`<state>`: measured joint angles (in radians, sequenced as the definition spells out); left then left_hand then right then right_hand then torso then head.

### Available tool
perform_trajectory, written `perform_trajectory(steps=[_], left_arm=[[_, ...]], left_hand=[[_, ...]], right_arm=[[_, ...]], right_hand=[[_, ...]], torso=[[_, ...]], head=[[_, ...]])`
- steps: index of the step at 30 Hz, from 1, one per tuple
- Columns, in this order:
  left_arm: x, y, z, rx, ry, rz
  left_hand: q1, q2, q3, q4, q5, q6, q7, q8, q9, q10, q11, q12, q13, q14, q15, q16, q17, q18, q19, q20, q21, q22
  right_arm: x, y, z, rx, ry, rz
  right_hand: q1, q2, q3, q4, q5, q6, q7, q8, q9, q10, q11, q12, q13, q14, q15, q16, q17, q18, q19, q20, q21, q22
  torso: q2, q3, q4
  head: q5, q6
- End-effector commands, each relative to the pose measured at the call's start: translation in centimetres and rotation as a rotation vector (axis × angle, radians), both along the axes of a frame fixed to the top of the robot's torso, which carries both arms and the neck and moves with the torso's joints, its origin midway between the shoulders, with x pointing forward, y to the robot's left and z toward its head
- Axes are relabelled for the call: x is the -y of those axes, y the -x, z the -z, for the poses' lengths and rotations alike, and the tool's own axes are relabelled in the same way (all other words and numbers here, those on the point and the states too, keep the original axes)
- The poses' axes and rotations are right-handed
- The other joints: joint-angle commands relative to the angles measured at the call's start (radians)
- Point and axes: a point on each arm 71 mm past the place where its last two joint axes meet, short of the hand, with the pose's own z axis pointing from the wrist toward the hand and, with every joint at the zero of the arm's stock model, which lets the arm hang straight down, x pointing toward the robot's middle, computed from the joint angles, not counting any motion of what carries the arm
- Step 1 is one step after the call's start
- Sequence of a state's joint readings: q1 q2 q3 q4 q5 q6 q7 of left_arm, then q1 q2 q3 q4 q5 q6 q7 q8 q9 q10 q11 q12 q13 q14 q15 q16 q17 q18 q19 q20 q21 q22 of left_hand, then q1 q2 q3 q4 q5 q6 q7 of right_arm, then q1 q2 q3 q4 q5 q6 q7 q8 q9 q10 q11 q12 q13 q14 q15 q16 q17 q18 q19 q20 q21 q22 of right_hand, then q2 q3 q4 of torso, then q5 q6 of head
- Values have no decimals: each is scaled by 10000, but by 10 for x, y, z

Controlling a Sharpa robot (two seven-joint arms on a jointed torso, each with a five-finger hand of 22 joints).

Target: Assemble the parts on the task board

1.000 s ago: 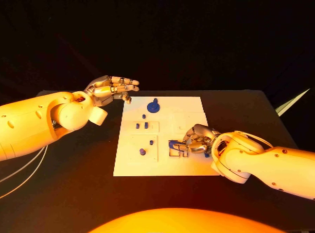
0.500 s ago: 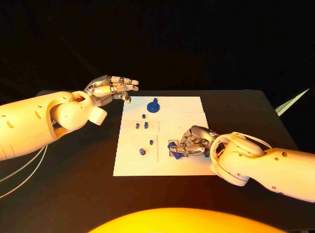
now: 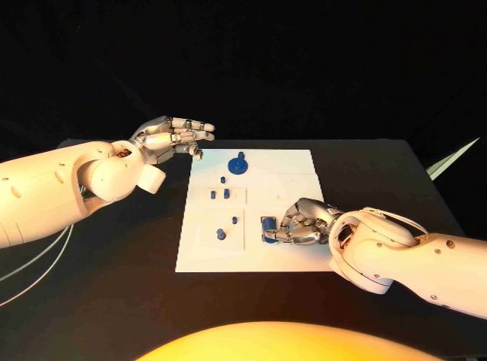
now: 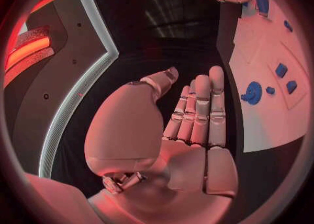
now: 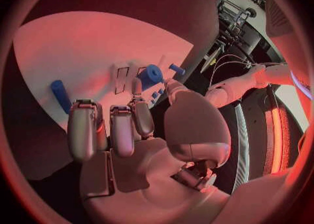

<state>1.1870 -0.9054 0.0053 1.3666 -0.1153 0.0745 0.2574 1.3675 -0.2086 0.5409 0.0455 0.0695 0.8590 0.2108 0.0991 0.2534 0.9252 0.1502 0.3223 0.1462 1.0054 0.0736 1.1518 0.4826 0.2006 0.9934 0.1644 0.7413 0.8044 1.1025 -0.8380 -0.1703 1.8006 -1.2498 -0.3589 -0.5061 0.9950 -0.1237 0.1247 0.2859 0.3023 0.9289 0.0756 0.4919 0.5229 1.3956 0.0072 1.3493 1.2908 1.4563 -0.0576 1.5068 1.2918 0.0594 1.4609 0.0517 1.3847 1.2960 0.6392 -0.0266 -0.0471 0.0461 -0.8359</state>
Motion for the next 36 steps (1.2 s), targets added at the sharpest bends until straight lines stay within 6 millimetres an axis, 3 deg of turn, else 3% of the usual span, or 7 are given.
perform_trajectory(steps=[1, 7, 14, 23, 29, 36], left_arm=[[1, 0, 0, 3, 31, 33], [0, 1, 0, -10, 13, 8], [-1, 1, 0, -14, -1, -6], [-1, 1, 0, -14, 1, 4], [-1, 1, 0, -14, 1, 6], [0, 0, 0, -17, 2, 11]], left_hand=[[-85, 156, -178, -27, -18, -78, 64, 210, -79, -194, 29, 122, -100, -93, 25, -95, -106, -166, -9, 17, -145, -75], [-85, 156, -178, -27, -18, -78, 64, 210, -79, -194, 29, 122, -100, -93, 25, -95, -106, -166, -9, 17, -145, -75], [-85, 156, -178, -27, -18, -78, 64, 210, -79, -194, 29, 122, -100, -93, 25, -95, -106, -166, -9, 17, -145, -75], [-86, 172, -182, -13, -17, -81, 67, 217, -87, -202, 31, 132, -102, -98, 27, -95, -111, -166, -7, 19, -156, -85], [-95, 184, -183, 0, -16, -80, 68, 220, -90, -203, 32, 136, -102, -99, 28, -94, -112, -167, -6, 20, -160, -89], [-106, 200, -183, 17, -15, -81, 68, 223, -93, -206, 33, 140, -102, -100, 30, -94, -113, -167, -5, 22, -164, -93]], right_arm=[[0, 2, 0, -28, 34, -121], [1, 5, -2, -55, -86, -254], [5, 7, -3, -101, -97, -285], [10, -2, 2, -73, 68, -19], [9, -10, 6, -27, 190, 65], [8, -14, 8, 94, 264, 178]], right_hand=[[44, 32, -94, 7, 349, 62, 5, 238, 73, 201, -52, 91, 609, 863, -63, 136, 1357, -220, 502, -84, 161, 1920], [110, 35, -84, 3, 357, 60, 4, 241, 75, 210, -53, 100, 623, 863, -63, 136, 1358, -220, 502, -84, 159, 1921], [305, 38, -55, -13, 345, 64, -3, 254, 79, 230, -58, 114, 651, 871, -68, 148, 1395, -231, 521, -87, 206, 1950], [761, 328, 207, 20, 244, 77, -13, 264, 68, 266, -70, 127, 709, 880, -76, 161, 1436, -242, 543, -95, 248, 1987], [867, 398, 293, -4, 239, 85, -21, 266, 64, 275, -78, 128, 721, 884, -82, 168, 1458, -248, 554, -100, 274, 2004], [984, 461, 394, -11, 231, 85, -22, 260, 55, 284, -81, 131, 736, 884, -86, 168, 1459, -246, 552, -105, 265, 2004]], torso=[[12, -1, 3], [19, 10, -1], [-4, -6, -8], [5, -1, 2], [13, 12, 14], [-2, 0, -5]], head=[[7, -2], [37, -24], [23, -16], [7, -10], [3, -26], [6, -39]])
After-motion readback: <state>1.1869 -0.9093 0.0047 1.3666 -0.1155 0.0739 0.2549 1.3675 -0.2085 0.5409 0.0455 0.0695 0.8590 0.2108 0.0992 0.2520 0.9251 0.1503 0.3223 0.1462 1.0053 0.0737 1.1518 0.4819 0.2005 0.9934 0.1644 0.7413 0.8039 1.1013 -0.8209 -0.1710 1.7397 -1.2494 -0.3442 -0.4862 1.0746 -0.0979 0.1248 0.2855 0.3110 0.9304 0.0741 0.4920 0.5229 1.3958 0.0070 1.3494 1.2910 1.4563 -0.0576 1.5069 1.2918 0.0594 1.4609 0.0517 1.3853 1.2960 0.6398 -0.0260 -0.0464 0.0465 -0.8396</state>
